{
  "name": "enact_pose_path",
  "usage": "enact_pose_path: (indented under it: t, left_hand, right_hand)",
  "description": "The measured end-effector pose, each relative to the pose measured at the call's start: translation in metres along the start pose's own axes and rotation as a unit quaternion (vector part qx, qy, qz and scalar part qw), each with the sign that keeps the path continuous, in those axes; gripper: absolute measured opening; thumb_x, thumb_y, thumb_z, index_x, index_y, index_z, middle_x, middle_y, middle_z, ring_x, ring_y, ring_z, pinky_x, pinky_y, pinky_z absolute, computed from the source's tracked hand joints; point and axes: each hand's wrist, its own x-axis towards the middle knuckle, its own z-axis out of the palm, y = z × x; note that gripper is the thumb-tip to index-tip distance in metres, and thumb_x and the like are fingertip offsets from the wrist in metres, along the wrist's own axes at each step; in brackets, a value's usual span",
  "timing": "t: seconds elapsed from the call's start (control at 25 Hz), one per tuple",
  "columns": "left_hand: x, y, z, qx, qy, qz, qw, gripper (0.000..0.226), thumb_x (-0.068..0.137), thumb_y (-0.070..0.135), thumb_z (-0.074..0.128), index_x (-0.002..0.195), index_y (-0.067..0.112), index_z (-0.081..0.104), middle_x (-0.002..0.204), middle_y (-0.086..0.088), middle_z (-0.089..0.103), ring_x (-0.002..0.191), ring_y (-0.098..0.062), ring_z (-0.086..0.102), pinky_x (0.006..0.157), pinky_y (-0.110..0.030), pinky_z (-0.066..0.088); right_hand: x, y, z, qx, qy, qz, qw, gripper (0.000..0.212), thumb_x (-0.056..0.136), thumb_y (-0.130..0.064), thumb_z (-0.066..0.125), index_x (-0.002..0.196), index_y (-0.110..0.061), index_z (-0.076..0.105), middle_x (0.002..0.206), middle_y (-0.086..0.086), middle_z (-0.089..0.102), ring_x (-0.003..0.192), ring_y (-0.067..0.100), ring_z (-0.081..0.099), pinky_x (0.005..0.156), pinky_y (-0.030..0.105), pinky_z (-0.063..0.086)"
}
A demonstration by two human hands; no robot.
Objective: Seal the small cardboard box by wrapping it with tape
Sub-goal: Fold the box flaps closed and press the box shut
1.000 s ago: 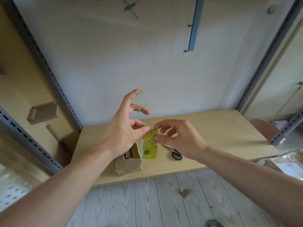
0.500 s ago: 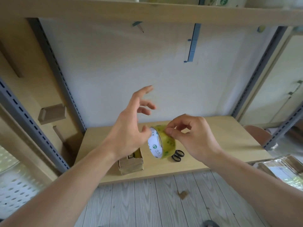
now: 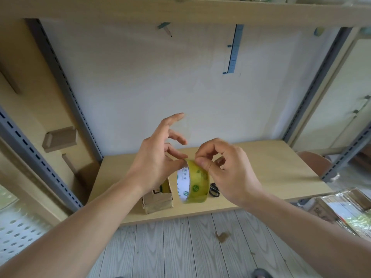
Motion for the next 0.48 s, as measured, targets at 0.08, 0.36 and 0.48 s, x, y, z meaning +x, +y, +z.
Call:
enact_pose_path:
  t: [0.08,0.36,0.48]
  left_hand:
    - [0.001,0.000,0.001,-0.014,0.008,-0.016,1.000,0.097,0.077,0.007,0.086,0.146,0.047,0.031,0.108,0.007,0.064,0.078,-0.009,0.074,0.075,-0.019,0.055]
    - [0.000,-0.008,0.012,-0.065,0.020,-0.072,0.995,0.098,0.073,0.014,0.091,0.145,0.047,0.033,0.104,0.005,0.069,0.075,-0.011,0.074,0.075,-0.022,0.057]
    - [-0.002,-0.012,0.019,-0.071,0.009,-0.093,0.993,0.097,0.074,0.011,0.088,0.146,0.047,0.034,0.099,0.008,0.071,0.069,-0.008,0.073,0.071,-0.022,0.056]
  right_hand:
    - [-0.001,0.004,0.001,-0.004,0.004,-0.028,1.000,0.012,0.092,-0.009,0.069,0.083,-0.017,0.066,0.086,-0.006,0.070,0.081,0.015,0.063,0.067,0.028,0.048]
    - [-0.003,0.019,0.007,-0.018,0.047,-0.114,0.992,0.008,0.094,-0.007,0.060,0.086,-0.009,0.060,0.087,-0.004,0.070,0.078,0.015,0.064,0.068,0.027,0.049]
    - [-0.004,0.021,0.010,-0.017,0.043,-0.134,0.990,0.008,0.096,-0.007,0.056,0.088,-0.007,0.055,0.084,0.001,0.068,0.073,0.015,0.062,0.065,0.031,0.048]
